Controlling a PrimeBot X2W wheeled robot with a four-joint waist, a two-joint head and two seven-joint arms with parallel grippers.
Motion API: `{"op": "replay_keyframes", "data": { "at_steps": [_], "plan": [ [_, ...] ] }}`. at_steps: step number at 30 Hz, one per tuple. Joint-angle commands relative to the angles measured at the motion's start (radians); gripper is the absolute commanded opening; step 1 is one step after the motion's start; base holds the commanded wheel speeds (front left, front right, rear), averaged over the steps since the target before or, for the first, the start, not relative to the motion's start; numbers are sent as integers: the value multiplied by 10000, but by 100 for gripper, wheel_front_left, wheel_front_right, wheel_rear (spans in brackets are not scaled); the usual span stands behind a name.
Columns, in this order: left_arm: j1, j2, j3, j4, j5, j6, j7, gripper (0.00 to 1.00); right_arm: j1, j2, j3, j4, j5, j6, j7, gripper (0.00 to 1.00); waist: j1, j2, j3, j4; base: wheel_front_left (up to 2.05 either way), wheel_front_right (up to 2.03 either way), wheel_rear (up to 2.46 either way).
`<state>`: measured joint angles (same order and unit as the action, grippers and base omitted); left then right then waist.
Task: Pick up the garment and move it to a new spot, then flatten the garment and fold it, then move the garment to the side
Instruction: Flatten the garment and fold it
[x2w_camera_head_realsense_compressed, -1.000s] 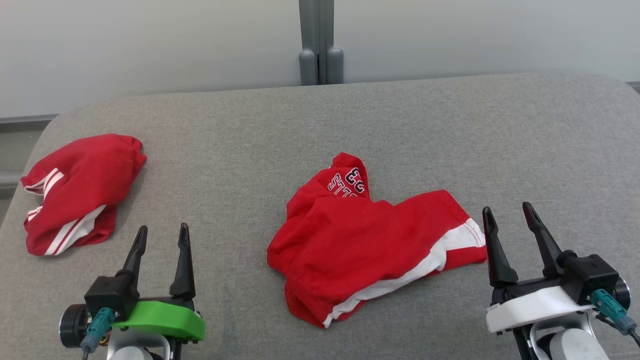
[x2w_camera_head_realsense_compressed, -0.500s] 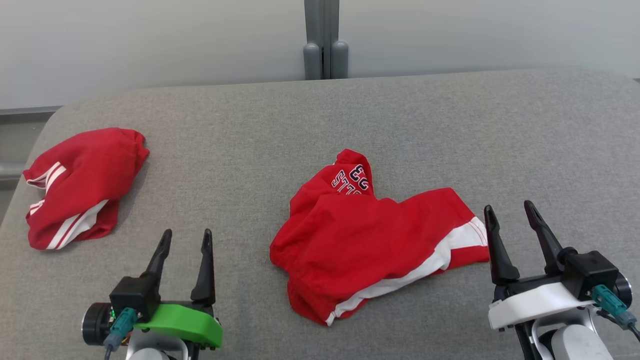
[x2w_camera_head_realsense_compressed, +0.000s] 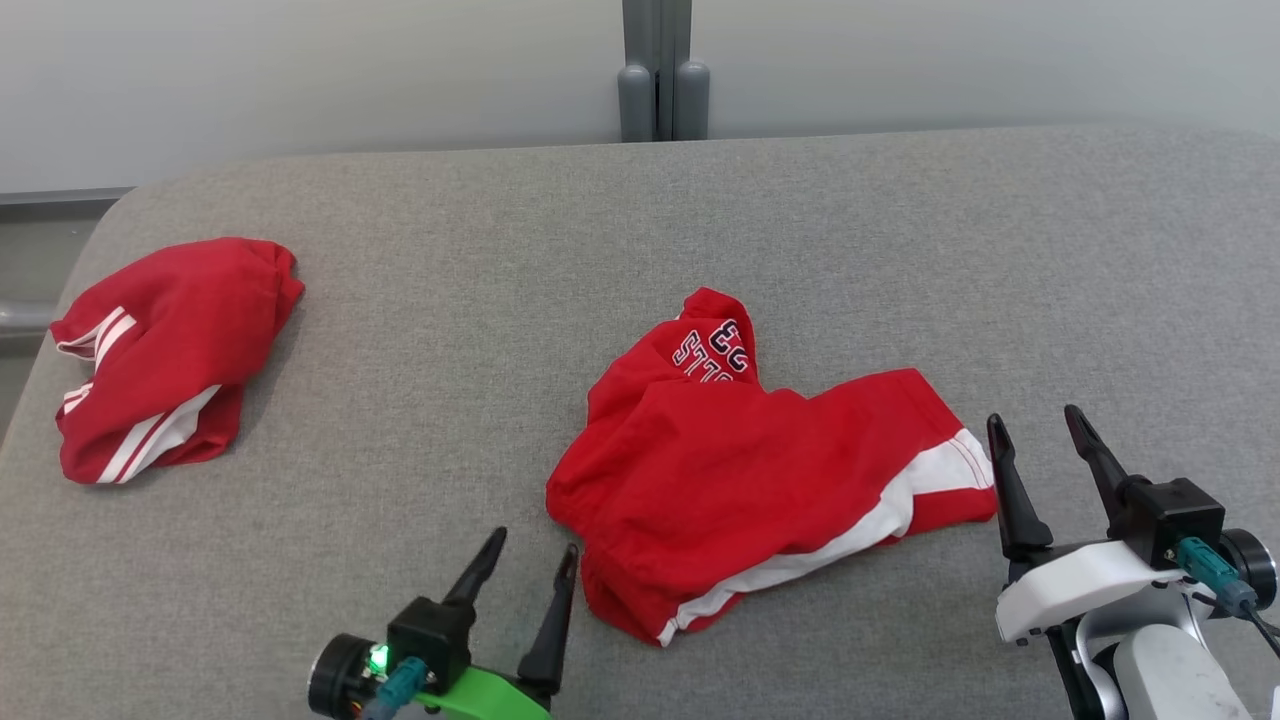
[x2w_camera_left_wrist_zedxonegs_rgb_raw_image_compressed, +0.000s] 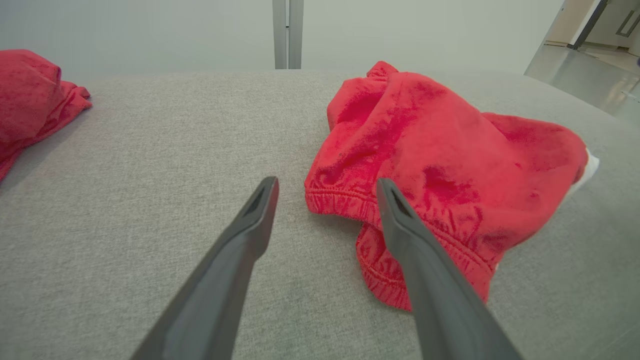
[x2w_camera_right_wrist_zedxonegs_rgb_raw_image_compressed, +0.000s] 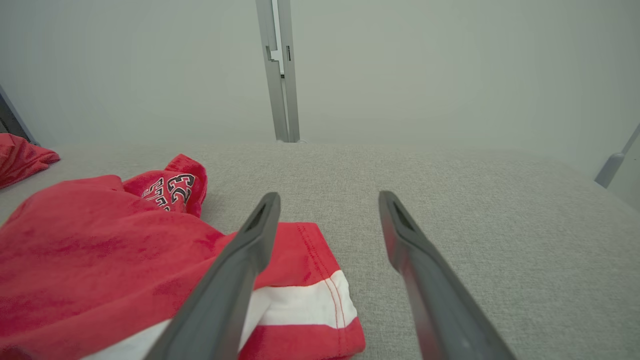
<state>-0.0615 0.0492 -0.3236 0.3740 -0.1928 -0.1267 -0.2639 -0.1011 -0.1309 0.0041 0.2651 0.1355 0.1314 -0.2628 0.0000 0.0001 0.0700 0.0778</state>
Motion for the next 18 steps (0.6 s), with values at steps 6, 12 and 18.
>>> {"op": "replay_keyframes", "data": {
  "at_steps": [6, 12, 18],
  "plan": [
    [168, 27, -1235, 375, -135, -48, -6, 100, -602, -238, -24, 1037, -88, -14, -29, 100, 0, -1, 156, 50, 0, 0, 0],
    [-166, 32, -2156, 690, -404, -48, -6, 100, -1178, -350, 23, 1945, -153, -14, -29, 100, 0, -1, 436, 25, 0, 0, 0],
    [-505, 57, -2859, 952, -642, -49, -6, 100, -1748, -415, 174, 2906, -99, -14, -29, 100, 0, -1, 734, -25, 0, 0, 0]
  ]
}}
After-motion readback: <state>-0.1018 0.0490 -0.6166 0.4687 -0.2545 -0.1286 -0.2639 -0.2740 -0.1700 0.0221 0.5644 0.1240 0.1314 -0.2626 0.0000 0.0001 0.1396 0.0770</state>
